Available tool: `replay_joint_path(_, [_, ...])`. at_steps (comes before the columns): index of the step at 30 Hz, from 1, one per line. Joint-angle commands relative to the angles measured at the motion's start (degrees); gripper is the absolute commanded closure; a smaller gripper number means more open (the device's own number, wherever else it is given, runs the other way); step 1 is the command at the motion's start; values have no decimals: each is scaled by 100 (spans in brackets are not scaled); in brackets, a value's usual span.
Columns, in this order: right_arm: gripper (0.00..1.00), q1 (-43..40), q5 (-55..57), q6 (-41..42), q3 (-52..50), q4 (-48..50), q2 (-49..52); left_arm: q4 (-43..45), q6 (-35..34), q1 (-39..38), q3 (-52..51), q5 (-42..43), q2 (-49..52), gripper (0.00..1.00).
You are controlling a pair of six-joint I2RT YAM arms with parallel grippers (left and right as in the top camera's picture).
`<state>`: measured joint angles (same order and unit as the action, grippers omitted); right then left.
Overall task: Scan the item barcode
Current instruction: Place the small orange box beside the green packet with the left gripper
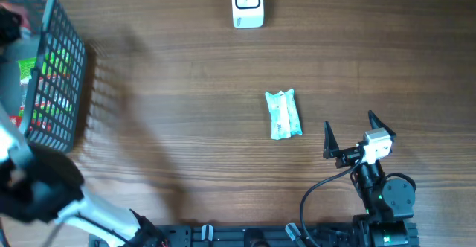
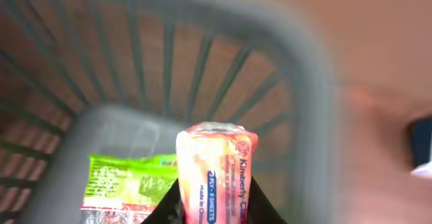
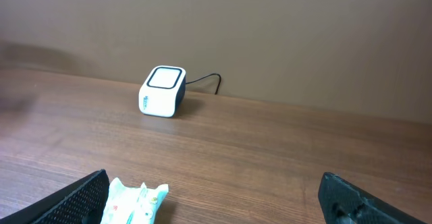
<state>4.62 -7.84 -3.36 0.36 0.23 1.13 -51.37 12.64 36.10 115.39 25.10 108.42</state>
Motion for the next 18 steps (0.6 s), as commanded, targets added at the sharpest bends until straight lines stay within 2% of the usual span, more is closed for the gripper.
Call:
replay_joint_path(1, [0,9,28,-76,-7,28,-33,-260,-1141,-278,127,63,-1193,89])
replay_joint_path(3, [0,9,31,-74,-7,28,-33,-570,-1355,-538,125,205,-1641,91])
replay_joint_path(7, [0,7,31,-76,-7,28,-33,-2240,-1360,-2035,111,374,-2190,91])
replay_joint_path(9, [0,9,31,-79,-7,28,-33,-2879,-1543,-3082,-153,-378,-2107,92])
replay_joint_path(10, [0,7,28,-76,-7,28,-33,-2846,-1915,-3589,-481,-876,-2098,92])
replay_joint_path(12, [0,7,28,-76,-7,28,-33,-2430,-2649,-4415,-1237,-1676,-2098,92])
replay_joint_path(14, [0,9,28,-76,-7,28,-33,-1652,-3287,-5171,-2208,-2238,-2098,91])
replay_joint_path(16, [0,7,31,-76,-7,28,-33,-240,-3987,-5949,-3578,-2590,-2085,82])
replay_joint_path(18, [0,7,31,-76,-7,28,-33,1075,-4435,-6446,-4649,-2815,-2011,83])
